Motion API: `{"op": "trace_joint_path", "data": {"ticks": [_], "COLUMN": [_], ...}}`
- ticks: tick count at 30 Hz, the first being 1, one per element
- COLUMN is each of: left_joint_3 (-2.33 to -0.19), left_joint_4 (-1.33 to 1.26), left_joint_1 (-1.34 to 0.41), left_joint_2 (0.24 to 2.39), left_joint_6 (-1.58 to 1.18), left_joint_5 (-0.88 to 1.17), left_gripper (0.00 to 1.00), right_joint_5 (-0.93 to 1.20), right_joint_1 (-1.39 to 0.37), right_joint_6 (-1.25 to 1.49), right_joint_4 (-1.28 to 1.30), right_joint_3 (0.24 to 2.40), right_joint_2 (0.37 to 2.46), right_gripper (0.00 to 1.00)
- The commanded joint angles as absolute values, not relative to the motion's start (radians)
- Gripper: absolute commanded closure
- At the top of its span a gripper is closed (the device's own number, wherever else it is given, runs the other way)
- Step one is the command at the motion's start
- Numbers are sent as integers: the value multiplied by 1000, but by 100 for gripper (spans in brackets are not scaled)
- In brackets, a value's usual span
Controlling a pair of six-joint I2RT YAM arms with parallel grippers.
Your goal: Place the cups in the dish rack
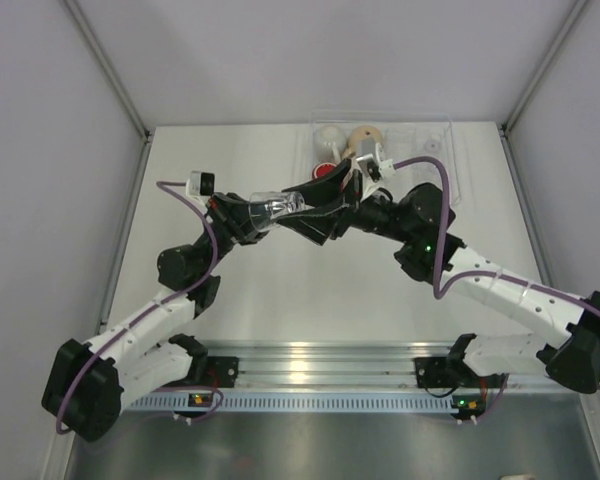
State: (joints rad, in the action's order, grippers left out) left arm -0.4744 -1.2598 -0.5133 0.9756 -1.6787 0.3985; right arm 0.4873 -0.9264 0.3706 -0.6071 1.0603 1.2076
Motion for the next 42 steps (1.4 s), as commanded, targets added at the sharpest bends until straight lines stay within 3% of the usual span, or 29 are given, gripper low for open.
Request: {"op": "trace_joint_path", "data": {"ticks": [1,3,11,13,31,37,42], "left_joint_3": [-439,-416,-416,-414,-379,-354,-403], "left_joint_4": [-1401,-1399,-1399,-1399,-1399,-1397,-1258], "left_joint_1": [-518,-517,-518,-517,-517,-517,-517], "left_joint_2": [970,965,1005,1012,1077,1089,1085], "left_joint_6": [-1689,-1683,-1646,-1644,-1592,-1543,-1467], "left_joint_5": [399,388,430,431,446,437,517], "left_gripper": [66,42,14,2,2,2,2], "right_joint_5": [477,445,368,367,313,123,-182], "right_joint_1": [-950,-950,-931,-919,-649,-620,-614], "right_joint_6": [406,405,360,365,368,368,388], "right_joint_4": [-683,-675,-578,-565,-244,-51,326], "right_joint_3": [1049,1029,986,971,802,856,1014], "right_joint_2": [1187,1163,1089,1074,718,683,781], "right_gripper": [100,100,100,100,100,100,100]}}
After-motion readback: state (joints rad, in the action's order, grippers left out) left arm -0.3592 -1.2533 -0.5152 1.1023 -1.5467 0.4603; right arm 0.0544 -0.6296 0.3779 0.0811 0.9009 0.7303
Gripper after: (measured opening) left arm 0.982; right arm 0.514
